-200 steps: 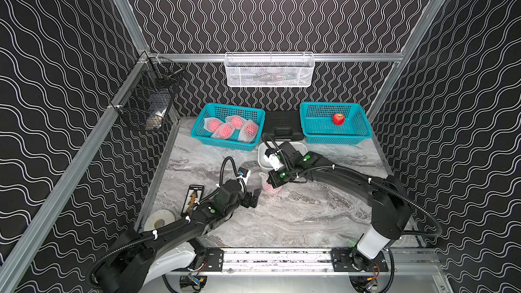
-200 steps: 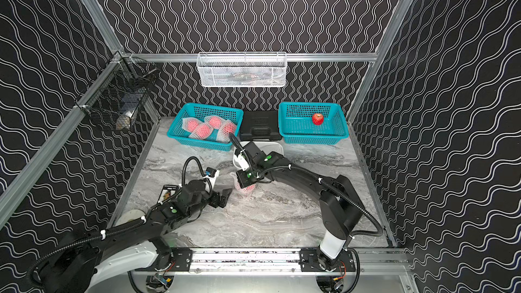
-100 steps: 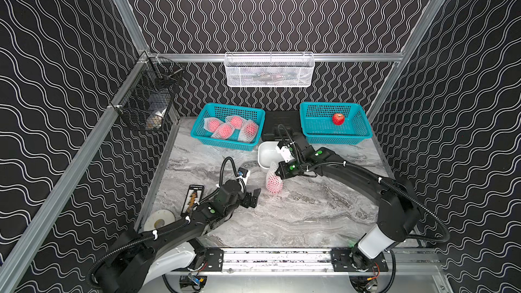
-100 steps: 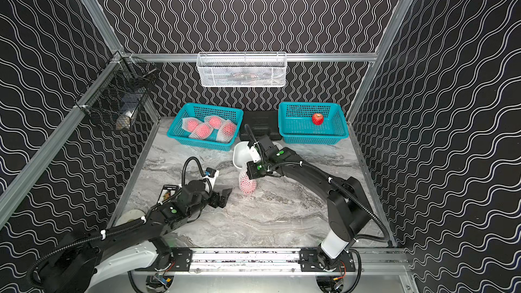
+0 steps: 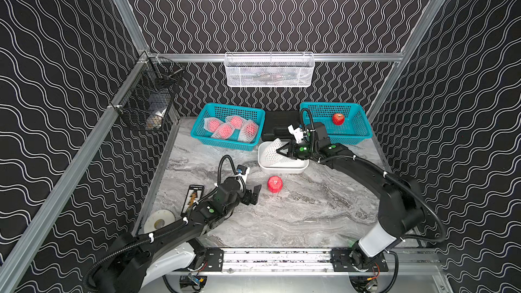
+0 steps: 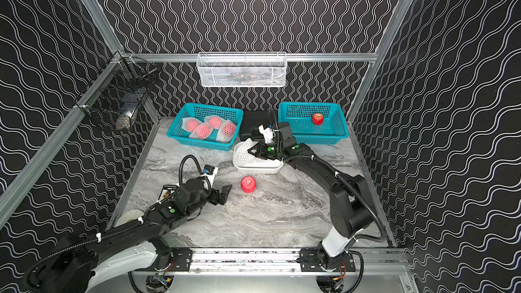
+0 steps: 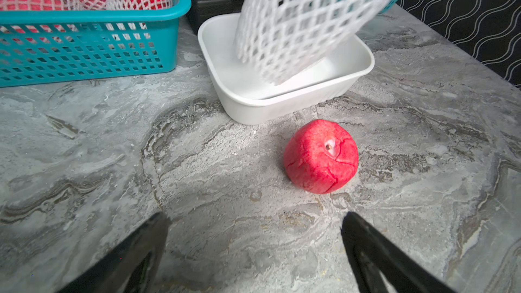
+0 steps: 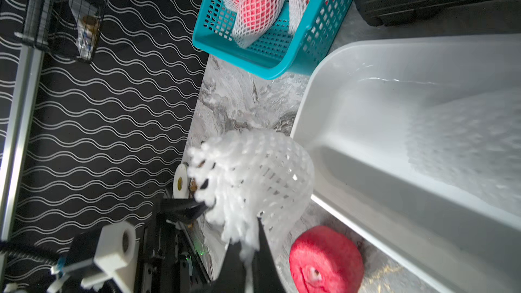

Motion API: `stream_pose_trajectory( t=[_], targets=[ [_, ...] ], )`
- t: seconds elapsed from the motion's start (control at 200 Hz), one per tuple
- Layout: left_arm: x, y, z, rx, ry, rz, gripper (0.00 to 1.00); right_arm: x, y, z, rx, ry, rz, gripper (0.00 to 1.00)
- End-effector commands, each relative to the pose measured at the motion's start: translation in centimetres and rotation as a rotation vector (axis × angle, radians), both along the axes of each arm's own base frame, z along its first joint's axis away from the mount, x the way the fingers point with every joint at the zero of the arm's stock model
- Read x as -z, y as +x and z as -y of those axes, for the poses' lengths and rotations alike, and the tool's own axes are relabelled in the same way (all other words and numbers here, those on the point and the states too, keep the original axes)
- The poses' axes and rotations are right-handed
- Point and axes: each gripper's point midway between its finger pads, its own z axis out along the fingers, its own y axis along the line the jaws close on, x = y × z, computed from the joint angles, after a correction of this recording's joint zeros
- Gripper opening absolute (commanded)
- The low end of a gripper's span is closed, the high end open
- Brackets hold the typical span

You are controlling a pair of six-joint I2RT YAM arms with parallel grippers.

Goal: Remove foam nets from apples
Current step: Remove the foam net from the apple, then place the foam net into the storage box.

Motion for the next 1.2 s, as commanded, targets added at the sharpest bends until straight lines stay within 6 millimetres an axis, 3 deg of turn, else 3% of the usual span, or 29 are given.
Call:
stream_pose_trajectory(
  t=[0.0,0.095,0.25,0.545,0.636,0.786,0.866,0.886,1.196],
  targets=[
    [-1.2,0.3,0.4,0.006,-0.028,0.033,0.99,-1.1,2.8,-0.8,0.042,0.082,0.051,0.0],
    [-0.9,0.2,0.4,0.008,-0.035,0.024,0.99,0.5,4.6,-0.3,0.096,0.039,0.068,0.0],
    [-0.6,0.0,0.3,0.005,-0.036,0.016,0.99,2.9,6.0,0.0,0.131,-0.019,0.067,0.0],
    [-0.4,0.0,0.1,0.006,-0.018,0.015,0.99,9.0,6.6,2.3,0.177,-0.25,0.004,0.0],
    [-0.1,0.0,0.2,0.007,-0.019,0.011,0.99,10.1,6.9,3.7,0.215,-0.335,0.009,0.17],
    [0.2,0.1,0.5,0.012,-0.025,0.0,0.99,10.5,7.4,5.1,0.244,-0.437,0.021,0.34],
    [0.3,0.3,0.7,0.016,-0.022,-0.004,0.99,10.4,7.6,5.5,0.256,-0.465,0.027,0.65],
    [0.3,0.3,0.7,0.015,-0.02,-0.005,0.99,10.4,7.6,5.7,0.261,-0.473,0.026,0.69],
    [0.4,0.4,0.9,0.024,-0.009,-0.008,0.99,8.7,7.1,6.8,0.293,-0.616,0.083,0.66]
  ],
)
